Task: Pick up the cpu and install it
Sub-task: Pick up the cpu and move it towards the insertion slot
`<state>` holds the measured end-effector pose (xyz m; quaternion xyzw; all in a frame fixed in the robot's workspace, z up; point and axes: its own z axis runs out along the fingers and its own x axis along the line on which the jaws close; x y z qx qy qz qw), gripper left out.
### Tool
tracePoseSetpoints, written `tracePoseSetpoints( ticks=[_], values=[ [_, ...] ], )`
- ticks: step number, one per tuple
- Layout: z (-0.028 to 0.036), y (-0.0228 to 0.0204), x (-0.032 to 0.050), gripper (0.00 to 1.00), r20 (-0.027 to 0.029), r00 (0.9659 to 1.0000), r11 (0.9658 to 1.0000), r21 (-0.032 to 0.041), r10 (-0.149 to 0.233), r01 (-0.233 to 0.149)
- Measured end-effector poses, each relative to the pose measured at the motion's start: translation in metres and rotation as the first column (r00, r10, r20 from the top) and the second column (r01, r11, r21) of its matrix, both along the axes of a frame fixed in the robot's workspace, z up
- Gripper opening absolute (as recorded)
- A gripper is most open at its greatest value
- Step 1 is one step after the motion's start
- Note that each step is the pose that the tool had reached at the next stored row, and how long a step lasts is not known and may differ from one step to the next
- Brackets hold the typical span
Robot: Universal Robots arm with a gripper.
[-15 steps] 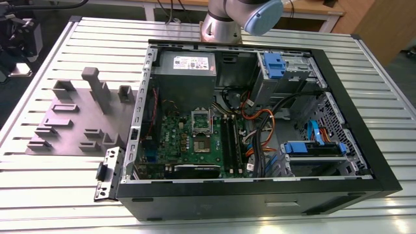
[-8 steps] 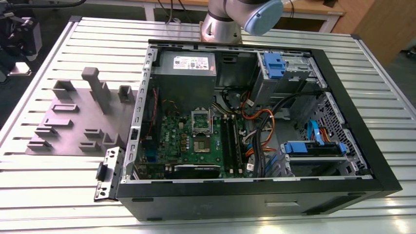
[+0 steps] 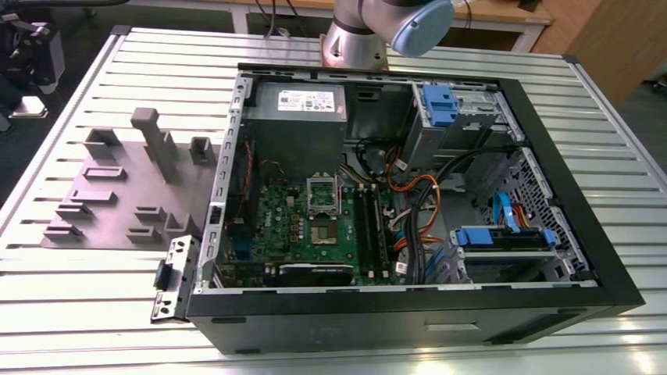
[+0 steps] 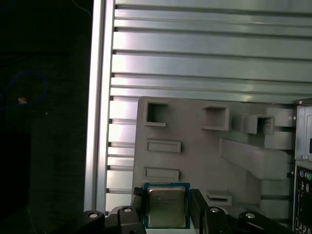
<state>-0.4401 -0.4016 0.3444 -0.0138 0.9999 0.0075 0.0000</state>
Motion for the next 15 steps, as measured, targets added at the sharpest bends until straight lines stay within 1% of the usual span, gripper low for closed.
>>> tracePoseSetpoints(
  ticks=[7,15],
  values=[
    [0.0112,0.0,0.0,0.47,0.0,1.0,1.0,-0.0007,-0.004,0.004],
    [0.017,0.0001,0.0003,0.47,0.0001,1.0,1.0,-0.0007,-0.004,0.004]
  ],
)
